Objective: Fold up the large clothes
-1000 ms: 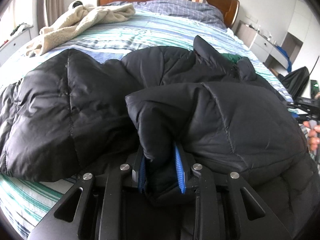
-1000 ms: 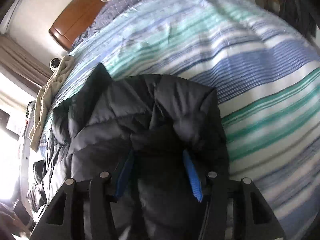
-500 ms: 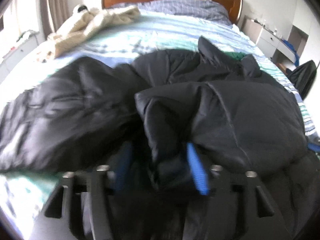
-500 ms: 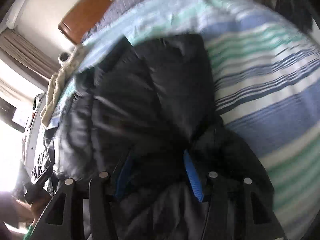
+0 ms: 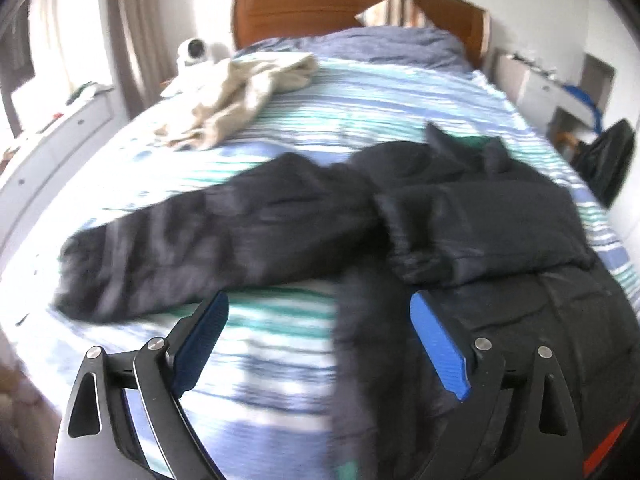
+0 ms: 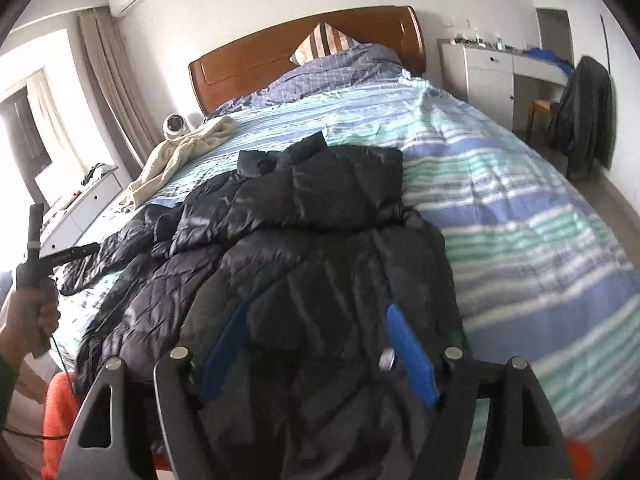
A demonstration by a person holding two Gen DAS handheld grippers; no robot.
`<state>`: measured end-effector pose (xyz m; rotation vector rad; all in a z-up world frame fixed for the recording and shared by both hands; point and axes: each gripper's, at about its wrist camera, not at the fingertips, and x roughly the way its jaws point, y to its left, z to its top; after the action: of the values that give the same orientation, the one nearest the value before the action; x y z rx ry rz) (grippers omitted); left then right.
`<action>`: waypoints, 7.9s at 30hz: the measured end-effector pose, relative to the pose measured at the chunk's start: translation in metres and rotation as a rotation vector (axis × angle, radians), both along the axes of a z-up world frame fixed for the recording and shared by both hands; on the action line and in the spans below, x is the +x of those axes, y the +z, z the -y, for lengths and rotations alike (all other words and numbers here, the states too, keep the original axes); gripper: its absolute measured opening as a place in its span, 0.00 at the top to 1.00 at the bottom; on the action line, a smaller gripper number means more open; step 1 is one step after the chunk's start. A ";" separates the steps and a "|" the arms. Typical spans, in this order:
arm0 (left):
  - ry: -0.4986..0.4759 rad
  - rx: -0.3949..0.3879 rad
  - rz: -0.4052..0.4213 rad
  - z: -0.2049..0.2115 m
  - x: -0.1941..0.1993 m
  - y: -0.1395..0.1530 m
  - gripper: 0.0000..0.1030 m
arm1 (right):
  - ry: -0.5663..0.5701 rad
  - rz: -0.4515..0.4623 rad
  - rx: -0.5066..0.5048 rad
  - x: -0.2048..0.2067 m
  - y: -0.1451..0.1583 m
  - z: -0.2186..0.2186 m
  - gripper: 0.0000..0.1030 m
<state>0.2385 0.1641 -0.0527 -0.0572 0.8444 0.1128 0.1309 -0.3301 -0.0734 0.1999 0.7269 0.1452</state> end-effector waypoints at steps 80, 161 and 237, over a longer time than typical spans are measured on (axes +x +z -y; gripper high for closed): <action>-0.213 -0.172 0.069 0.082 -0.017 -0.044 0.13 | 0.094 -0.087 0.178 0.229 -0.006 -0.020 0.72; -0.335 -0.142 -0.058 0.121 0.022 -0.095 0.01 | 0.247 -0.037 -0.312 0.172 -0.023 -0.061 0.18; -0.268 -0.507 -0.244 0.005 -0.169 -0.063 0.87 | 0.162 -0.351 0.237 -0.055 -0.008 0.078 0.84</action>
<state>0.0697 0.1595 -0.1153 -0.4116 1.1009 -0.3553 0.0757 -0.4086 -0.0818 0.3991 1.0769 0.3570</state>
